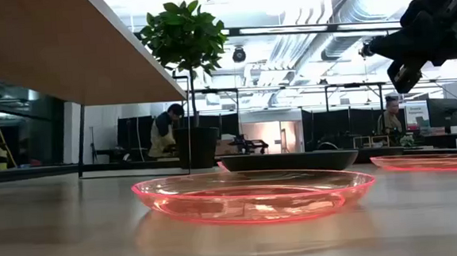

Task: Place and stack plates onto a shelf

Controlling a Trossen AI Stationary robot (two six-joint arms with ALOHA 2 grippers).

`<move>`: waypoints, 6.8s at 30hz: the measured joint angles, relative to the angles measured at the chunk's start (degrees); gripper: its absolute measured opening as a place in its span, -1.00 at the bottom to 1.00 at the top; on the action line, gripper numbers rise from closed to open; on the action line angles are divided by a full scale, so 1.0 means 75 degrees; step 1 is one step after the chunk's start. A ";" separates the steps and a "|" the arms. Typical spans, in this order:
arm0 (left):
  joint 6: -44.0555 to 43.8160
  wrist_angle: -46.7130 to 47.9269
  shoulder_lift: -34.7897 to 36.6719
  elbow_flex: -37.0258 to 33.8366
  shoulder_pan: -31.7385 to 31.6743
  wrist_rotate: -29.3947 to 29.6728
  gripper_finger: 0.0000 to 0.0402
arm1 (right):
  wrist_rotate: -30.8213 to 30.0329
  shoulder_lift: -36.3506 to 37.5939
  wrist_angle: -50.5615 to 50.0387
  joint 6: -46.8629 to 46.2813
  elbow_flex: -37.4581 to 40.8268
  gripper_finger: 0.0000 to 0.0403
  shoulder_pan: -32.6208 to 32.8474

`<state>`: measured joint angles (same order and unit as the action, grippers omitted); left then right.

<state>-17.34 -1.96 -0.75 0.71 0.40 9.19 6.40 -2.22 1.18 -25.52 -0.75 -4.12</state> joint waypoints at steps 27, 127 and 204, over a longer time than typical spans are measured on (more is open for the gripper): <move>-0.0002 0.0000 0.0001 0.0000 0.0000 -0.0001 -1.00 | 0.0001 -0.0001 0.0001 0.0000 0.0000 -1.00 -0.0001; -0.0001 -0.0002 0.0002 0.0000 0.0003 0.0001 -1.00 | -0.3338 -0.7734 -0.6891 -0.4021 -0.6217 -0.23 -0.1630; 0.0000 -0.0002 0.0000 0.0000 0.0001 -0.0002 -1.00 | 0.0293 -1.2446 -0.4743 0.5736 -1.2571 -1.00 0.1159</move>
<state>-17.34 -1.98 -0.75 0.71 0.41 9.17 8.60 -95.57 -34.39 17.51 -95.03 4.57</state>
